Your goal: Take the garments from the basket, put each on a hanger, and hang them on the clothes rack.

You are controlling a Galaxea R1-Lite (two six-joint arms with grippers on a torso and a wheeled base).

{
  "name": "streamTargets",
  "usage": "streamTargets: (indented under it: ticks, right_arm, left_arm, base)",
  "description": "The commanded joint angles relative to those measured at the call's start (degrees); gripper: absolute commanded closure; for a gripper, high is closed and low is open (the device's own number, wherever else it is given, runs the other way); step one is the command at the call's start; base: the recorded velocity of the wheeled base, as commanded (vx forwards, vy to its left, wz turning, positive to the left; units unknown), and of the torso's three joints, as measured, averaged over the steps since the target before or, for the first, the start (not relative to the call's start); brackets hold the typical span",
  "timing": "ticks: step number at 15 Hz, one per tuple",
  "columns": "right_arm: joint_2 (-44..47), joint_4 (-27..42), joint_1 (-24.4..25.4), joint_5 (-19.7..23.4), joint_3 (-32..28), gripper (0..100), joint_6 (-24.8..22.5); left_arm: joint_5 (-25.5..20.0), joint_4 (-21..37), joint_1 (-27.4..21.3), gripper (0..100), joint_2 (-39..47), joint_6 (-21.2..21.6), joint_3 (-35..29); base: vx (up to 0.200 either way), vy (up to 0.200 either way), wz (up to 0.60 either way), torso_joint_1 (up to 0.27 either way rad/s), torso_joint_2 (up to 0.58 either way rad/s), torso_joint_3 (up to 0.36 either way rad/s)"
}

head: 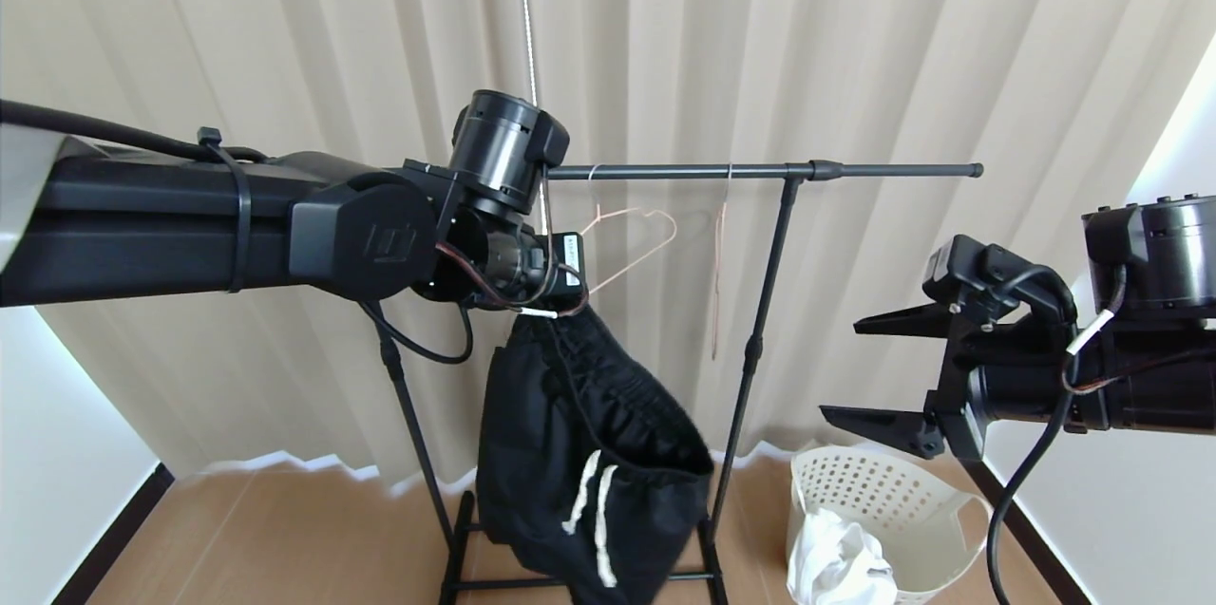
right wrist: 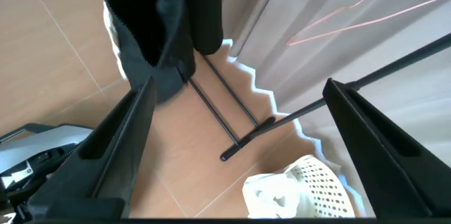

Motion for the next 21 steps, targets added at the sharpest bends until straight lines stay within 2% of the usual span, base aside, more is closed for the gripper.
streamTargets:
  ticks: [1, 3, 5, 7, 9, 10, 12, 17, 21]
  right_arm:
    - [0.1, -0.1, -0.1, -0.1, -0.4, 0, 0.0]
    - [0.5, -0.1, 0.6, -0.3, -0.5, 0, 0.4]
    - [1.3, -0.2, 5.3, -1.3, -0.8, 0, 3.3]
    - [4.0, -2.9, 10.7, -6.9, -1.3, 0, 9.8]
    - [8.7, -10.0, 14.1, -12.9, -0.8, 0, 16.3]
    - [10.5, -12.9, 14.2, -14.5, -0.4, 0, 16.7]
    - [12.3, -15.3, 14.2, -15.1, 0.1, 0, 16.6]
    - [14.2, -15.6, 14.2, -15.0, -0.3, 0, 16.6]
    - [14.8, -15.7, 16.3, -14.8, 0.9, 0, 16.6]
  left_arm:
    - [0.0, 0.0, -0.7, 100, 0.9, 0.0, -0.5]
    - [0.0, 0.0, -1.4, 100, 0.7, 0.1, -0.3]
    - [-0.1, 0.1, -2.0, 100, 0.5, 0.1, -0.2]
    - [-0.1, 0.1, -2.7, 100, 0.5, 0.2, -0.5]
    - [-0.2, 0.1, -3.1, 100, 0.5, 0.2, -0.5]
    - [-0.2, 0.1, -3.4, 100, 0.5, 0.3, -0.5]
    - [-0.3, 0.0, -4.0, 100, 0.4, 0.2, -0.5]
    - [-0.3, -0.2, -6.8, 100, 0.2, -0.1, -0.8]
    - [-0.6, -0.2, -7.4, 100, 0.7, -1.3, -1.2]
  base:
    - [0.0, 0.0, 0.0, 0.0, 0.0, 0.0]
    - [0.0, 0.0, 0.0, 0.0, 0.0, 0.0]
    - [0.0, 0.0, 0.0, 0.0, 0.0, 0.0]
    - [0.0, 0.0, 0.0, 0.0, 0.0, 0.0]
    - [0.0, 0.0, 0.0, 0.0, 0.0, 0.0]
    - [0.0, 0.0, 0.0, 0.0, 0.0, 0.0]
    - [0.0, 0.0, 0.0, 0.0, 0.0, 0.0]
    - [0.0, 0.0, 0.0, 0.0, 0.0, 0.0]
    - [0.0, 0.0, 0.0, 0.0, 0.0, 0.0]
